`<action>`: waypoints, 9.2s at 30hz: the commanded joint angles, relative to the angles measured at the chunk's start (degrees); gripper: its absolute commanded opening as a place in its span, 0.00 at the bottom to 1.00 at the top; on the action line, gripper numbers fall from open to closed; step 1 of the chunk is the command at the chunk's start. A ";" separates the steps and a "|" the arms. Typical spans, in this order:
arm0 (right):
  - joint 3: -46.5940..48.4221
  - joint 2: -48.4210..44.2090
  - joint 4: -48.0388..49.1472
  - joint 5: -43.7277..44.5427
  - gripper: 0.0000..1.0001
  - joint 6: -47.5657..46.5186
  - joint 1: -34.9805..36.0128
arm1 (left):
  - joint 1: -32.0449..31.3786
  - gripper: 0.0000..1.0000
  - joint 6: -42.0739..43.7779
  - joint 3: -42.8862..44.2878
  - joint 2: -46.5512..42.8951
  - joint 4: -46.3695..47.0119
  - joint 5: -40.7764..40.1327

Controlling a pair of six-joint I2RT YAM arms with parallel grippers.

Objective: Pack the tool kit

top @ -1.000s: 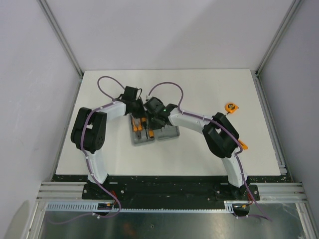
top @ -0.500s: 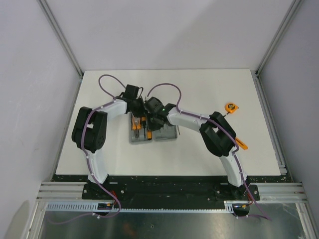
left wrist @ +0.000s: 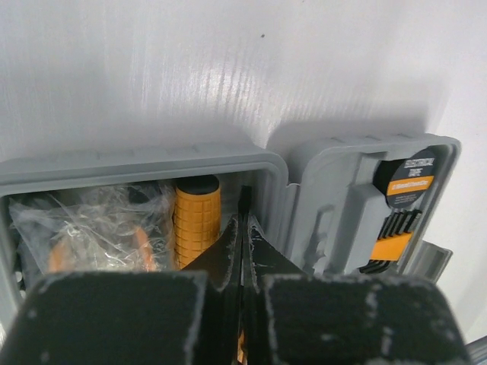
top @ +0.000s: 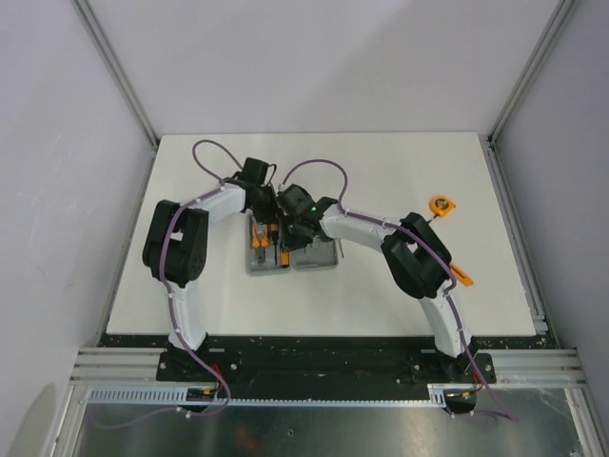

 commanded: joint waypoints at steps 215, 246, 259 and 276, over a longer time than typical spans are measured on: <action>13.95 5.58 -15.90 7.11 0.25 6.91 -3.27 | 10.24 0.99 5.75 -19.90 -29.98 6.90 2.10; 10.59 3.72 -13.75 7.72 0.54 5.47 -2.56 | 10.27 0.99 5.67 -19.73 -29.77 6.91 2.69; 8.30 -0.62 -15.34 8.01 0.39 6.13 -2.82 | 9.32 0.95 5.06 -18.02 -28.46 8.25 7.23; 3.78 -3.63 -14.84 4.72 0.20 5.85 -2.22 | 4.31 0.89 3.41 -12.88 -24.15 8.94 9.83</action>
